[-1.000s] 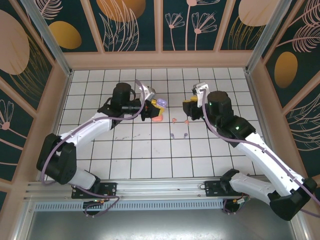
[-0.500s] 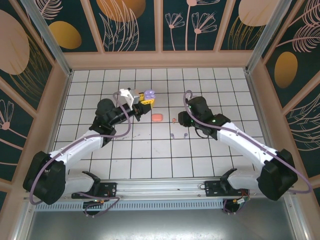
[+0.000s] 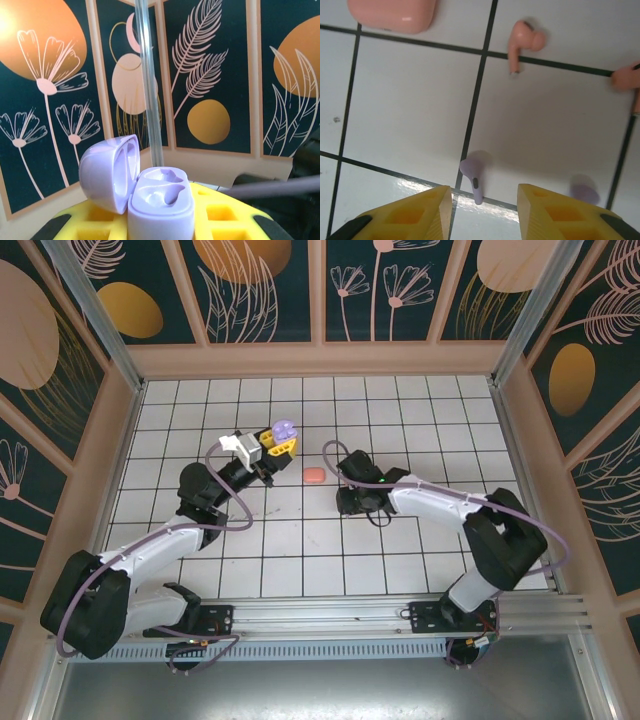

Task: Insert wireless bluetooth earbuds into charging case

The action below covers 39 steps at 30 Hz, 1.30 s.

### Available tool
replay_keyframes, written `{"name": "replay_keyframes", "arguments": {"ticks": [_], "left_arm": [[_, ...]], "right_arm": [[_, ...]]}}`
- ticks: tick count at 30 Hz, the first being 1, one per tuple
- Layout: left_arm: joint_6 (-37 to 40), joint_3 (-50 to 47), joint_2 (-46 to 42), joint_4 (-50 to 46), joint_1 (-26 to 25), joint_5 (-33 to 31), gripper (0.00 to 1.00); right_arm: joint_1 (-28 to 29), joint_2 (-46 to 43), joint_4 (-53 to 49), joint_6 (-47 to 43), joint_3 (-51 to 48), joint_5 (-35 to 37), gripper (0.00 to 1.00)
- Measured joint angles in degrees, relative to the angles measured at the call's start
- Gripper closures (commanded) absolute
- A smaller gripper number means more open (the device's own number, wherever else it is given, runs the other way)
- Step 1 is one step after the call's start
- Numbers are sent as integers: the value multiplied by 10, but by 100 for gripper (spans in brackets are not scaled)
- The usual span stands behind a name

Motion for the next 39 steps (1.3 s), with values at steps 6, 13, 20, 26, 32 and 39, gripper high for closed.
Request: {"name": "replay_keyframes", "arguments": {"ticks": [6, 13, 20, 26, 32, 39], "left_arm": [[-6, -6, -3, 30, 0, 0, 100], [-6, -15, -17, 33, 0, 0, 100], [-6, -16, -22, 33, 0, 0, 100], [-6, -16, -22, 33, 0, 0, 100], [-6, -16, -23, 33, 0, 0, 100], [-6, -16, -26, 33, 0, 0, 100]], "right_arm": [[12, 51, -2, 0, 23, 12, 60], [13, 85, -1, 6, 37, 23, 62], [15, 99, -1, 7, 40, 24, 63], [19, 105, -2, 6, 43, 28, 65], [23, 106, -3, 7, 44, 37, 69], [29, 109, -3, 9, 47, 41, 75]]}}
